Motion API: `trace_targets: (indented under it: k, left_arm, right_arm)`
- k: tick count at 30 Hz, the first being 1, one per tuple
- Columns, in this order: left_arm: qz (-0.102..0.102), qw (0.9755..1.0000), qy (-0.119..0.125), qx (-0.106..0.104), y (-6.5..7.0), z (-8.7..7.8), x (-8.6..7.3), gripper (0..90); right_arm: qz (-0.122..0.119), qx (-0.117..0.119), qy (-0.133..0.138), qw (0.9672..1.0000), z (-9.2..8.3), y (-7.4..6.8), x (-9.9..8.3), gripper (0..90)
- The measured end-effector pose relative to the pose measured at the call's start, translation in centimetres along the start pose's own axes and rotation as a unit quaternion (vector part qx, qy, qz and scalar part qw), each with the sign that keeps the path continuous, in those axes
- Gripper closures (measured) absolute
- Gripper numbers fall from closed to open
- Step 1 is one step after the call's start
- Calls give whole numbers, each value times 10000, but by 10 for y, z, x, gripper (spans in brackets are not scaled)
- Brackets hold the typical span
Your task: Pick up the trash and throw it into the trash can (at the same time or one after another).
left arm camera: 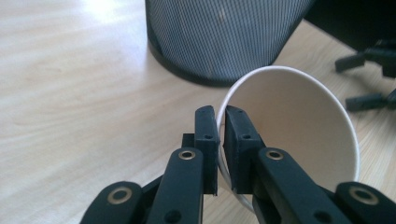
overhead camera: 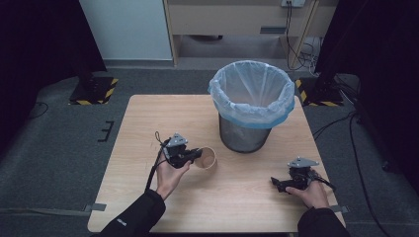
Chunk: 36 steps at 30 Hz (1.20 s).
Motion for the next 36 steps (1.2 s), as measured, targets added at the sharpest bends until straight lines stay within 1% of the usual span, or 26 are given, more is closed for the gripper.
trace_targets:
  k: [1, 4, 5, 6, 7, 8, 9, 10, 13, 14, 15, 16, 18, 19, 20, 21, 24, 25, 26, 27, 30, 31, 32, 33, 34, 36]
  left_arm:
    - [0, 10000, 0, 0, 0, 0, 0, 838]
    - [-35, 9992, 388, -29, 0, -17, 16, 838]
    - [-35, 9992, 388, -29, 0, -17, 16, 838]
    - [-58, 9982, 586, -54, 0, -27, 25, 838]
    - [-58, 9982, 586, -54, 0, -27, 25, 838]
    - [-81, 9969, 779, -66, 0, -37, 33, 838]
    - [-81, 9969, 779, -66, 0, -37, 33, 838]
    - [-98, 9952, 971, -90, 0, -47, 40, 837]
    - [-102, 9933, 1146, -107, 0, -56, 47, 837]
    - [-95, 9911, 1325, -128, 1, -66, 54, 837]
    - [-95, 9911, 1325, -128, 1, -66, 54, 838]
    - [-90, 9885, 1501, -142, 2, -76, 61, 838]
    - [-86, 9854, 1691, -155, 4, -86, 67, 838]
    - [-86, 9854, 1691, -155, 4, -86, 67, 837]
    - [-82, 9838, 1783, -164, 5, -92, 71, 837]
    - [-69, 9809, 1936, -184, 6, -100, 76, 837]
    - [12, 9771, 2121, -194, 9, -112, 85, 837]
    - [12, 9771, 2121, -194, 9, -112, 85, 837]
    - [50, 9751, 2209, -204, 11, -118, 89, 838]
    - [50, 9751, 2209, -204, 11, -118, 89, 838]
    - [0, 9684, 2482, -258, 11, -127, 100, 838]
    - [0, 9684, 2482, -258, 11, -127, 100, 838]
    - [-1, 9661, 2569, -267, 12, -130, 106, 838]
    - [-1, 9661, 2569, -267, 12, -130, 106, 838]
    - [20, 9641, 2641, -276, 13, -132, 112, 838]
    - [29, 9633, 2668, -280, 14, -132, 115, 837]
  right_arm:
    - [0, 0, 0, 10000, 0, 0, 0, 8]
    - [0, 0, 0, 10000, 0, 0, 0, 8]
    - [0, 0, 0, 10000, 0, 0, 0, 8]
    - [0, 0, 0, 10000, 0, 0, 0, 8]
    - [0, 0, 0, 10000, 0, 0, 0, 8]
    - [-1, 0, 0, 10000, 0, 0, 0, 8]
    - [-1, 0, 0, 10000, 0, 0, 0, 8]
    - [6, 0, -5, 10000, 0, 0, 0, 8]
    - [-1, 0, 0, 10000, 0, 0, 0, 8]
    - [7, 0, -6, 10000, 0, 0, 0, 8]
    - [7, 0, -6, 10000, 0, 0, 0, 8]
    - [0, 0, 0, 10000, 0, 0, 0, 8]
    - [-1, -1, 0, 10000, 0, 0, 0, 8]
    - [-1, -1, 0, 10000, 0, 0, 0, 8]
    - [-2, -1, 0, 10000, 0, 0, 0, 8]
    - [0, -1, 0, 10000, 0, 0, 0, 8]
    - [0, -4, 4, 10000, 0, 0, 0, 9]
    - [0, -4, 4, 10000, 0, 0, 0, 9]
    - [11, -14, 9, 10000, 0, 0, 0, 10]
    - [2, -11, 6, 10000, 0, 0, 0, 10]
    - [-12, -12, 7, 10000, 0, 0, 0, 10]
    - [-12, -12, 7, 10000, 0, 0, 0, 10]
    - [-10, -12, 8, 10000, 0, 0, 0, 10]
    - [-10, -12, 8, 10000, 0, 0, 0, 10]
    - [-11, -13, 7, 10000, 0, 0, 0, 10]
    - [-12, -12, 7, 10000, 0, 0, 0, 10]
Point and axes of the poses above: each handheld gripper's, and its own axes: z roughly forward along the jaws, x roughly out of its top, y roughly to its right, the point moved 5 cm from there along z, roughly forward along the jaws, and after that the axes turned 1 degree about -x, right-handed, at the moved point
